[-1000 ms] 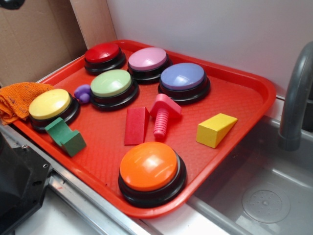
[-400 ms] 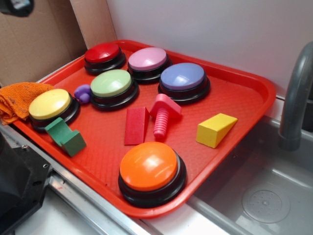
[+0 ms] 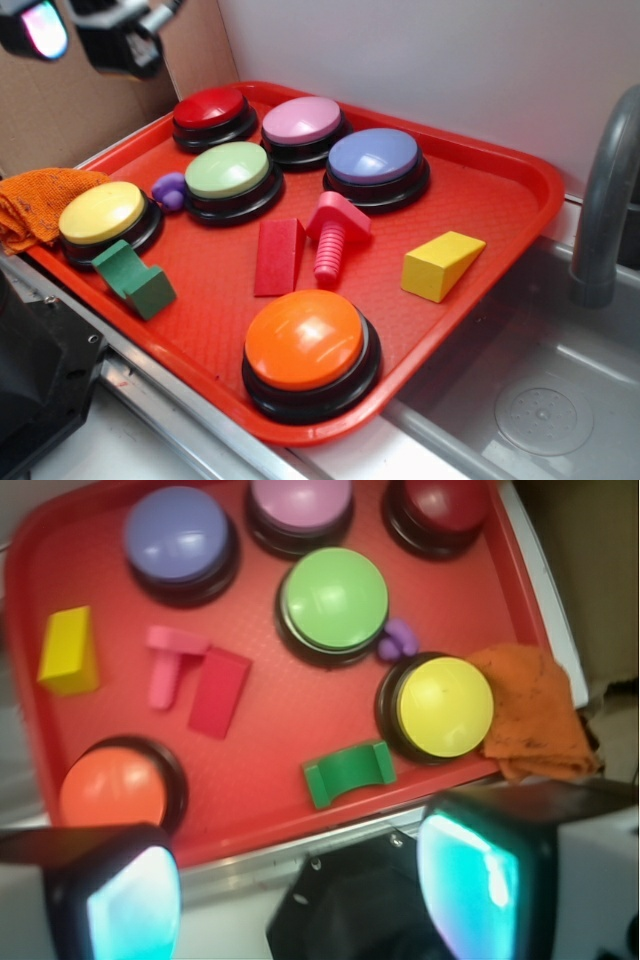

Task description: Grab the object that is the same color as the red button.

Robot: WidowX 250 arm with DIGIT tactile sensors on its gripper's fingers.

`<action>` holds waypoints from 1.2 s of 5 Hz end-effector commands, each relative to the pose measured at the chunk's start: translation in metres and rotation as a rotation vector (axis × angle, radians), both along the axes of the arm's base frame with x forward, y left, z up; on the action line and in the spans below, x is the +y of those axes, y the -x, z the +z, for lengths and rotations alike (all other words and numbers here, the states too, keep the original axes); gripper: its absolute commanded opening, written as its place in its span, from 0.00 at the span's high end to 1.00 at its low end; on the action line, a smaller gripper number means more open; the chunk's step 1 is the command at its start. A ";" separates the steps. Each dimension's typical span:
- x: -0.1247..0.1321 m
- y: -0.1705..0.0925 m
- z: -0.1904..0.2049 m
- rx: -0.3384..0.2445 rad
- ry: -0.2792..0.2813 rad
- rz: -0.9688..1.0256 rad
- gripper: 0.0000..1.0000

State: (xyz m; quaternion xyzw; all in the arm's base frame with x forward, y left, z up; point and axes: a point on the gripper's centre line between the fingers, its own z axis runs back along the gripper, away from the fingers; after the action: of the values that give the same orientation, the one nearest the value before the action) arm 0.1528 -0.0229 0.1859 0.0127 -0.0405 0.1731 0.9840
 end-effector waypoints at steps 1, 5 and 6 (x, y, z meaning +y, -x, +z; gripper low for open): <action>0.000 -0.029 -0.051 -0.054 -0.060 0.288 0.00; -0.008 -0.068 -0.148 -0.111 -0.066 0.391 0.00; -0.003 -0.075 -0.158 -0.123 -0.006 0.384 0.00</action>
State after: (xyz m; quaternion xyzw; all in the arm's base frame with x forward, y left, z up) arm 0.2257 -0.0328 0.0254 0.0139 -0.0936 0.3528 0.9309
